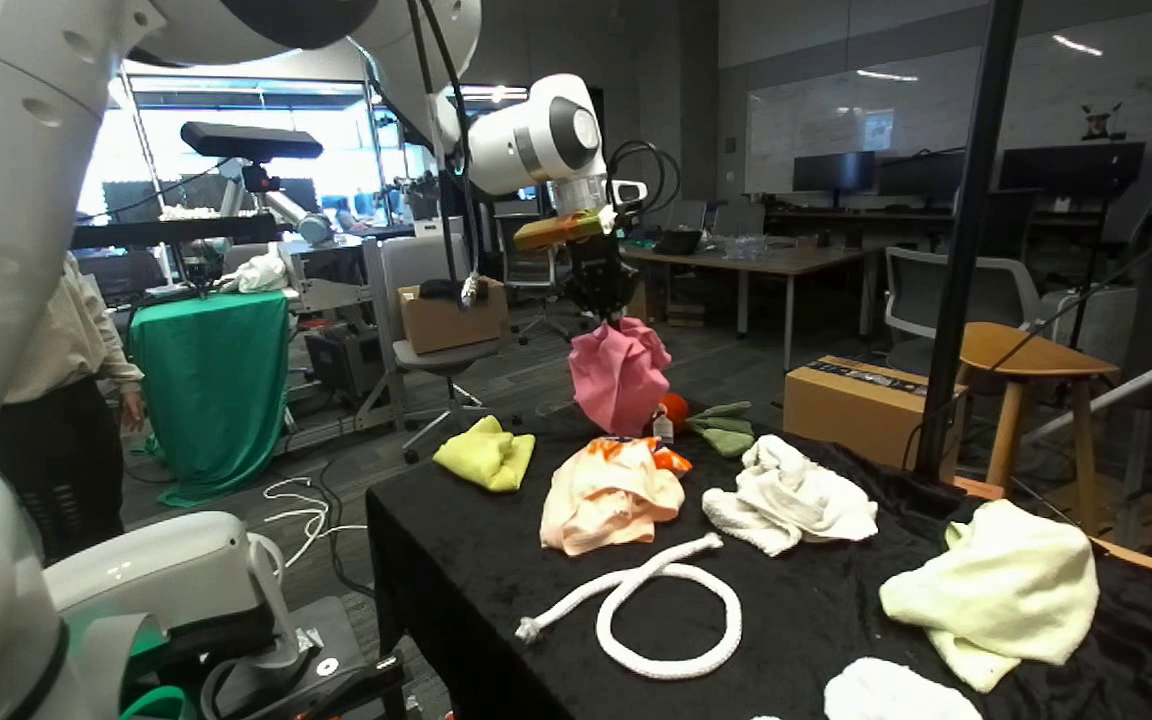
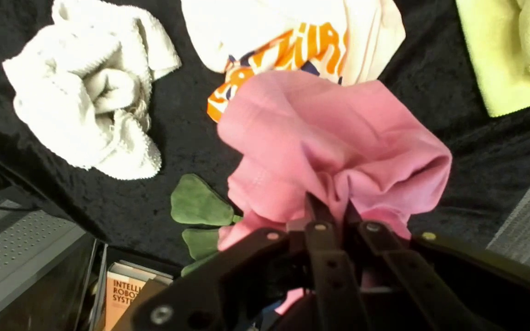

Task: Put all the items on the table in one place

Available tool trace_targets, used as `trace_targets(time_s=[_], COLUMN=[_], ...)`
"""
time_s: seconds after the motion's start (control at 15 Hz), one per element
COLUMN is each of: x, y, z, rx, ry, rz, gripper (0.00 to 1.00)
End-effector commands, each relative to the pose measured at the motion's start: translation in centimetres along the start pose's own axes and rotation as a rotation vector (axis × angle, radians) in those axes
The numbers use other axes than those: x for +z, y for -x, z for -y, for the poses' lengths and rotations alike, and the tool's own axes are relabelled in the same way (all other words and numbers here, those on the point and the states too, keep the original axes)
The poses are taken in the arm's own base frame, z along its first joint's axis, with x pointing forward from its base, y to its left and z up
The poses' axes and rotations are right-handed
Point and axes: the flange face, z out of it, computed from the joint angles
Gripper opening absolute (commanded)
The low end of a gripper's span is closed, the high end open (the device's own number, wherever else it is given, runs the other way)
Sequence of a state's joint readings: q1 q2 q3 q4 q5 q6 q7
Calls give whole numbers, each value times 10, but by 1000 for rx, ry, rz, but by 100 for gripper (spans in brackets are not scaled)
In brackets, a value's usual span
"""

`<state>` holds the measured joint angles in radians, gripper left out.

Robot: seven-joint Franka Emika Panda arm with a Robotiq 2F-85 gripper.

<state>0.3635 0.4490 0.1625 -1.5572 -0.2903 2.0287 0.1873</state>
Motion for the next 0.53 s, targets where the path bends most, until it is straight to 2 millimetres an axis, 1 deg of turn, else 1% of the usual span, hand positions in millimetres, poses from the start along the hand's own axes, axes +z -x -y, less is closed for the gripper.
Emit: trace_targets(time_s=[0.0, 0.2, 0.27, 0.47], x=[-11, -8, -11, 0], y=[50, 85, 99, 132], z=[-32, -58, -68, -87], rx=[67, 158, 192, 279], ry=[-34, -51, -55, -60], rz=[-20, -30, -31, -35], gripper=[8, 7, 8, 8])
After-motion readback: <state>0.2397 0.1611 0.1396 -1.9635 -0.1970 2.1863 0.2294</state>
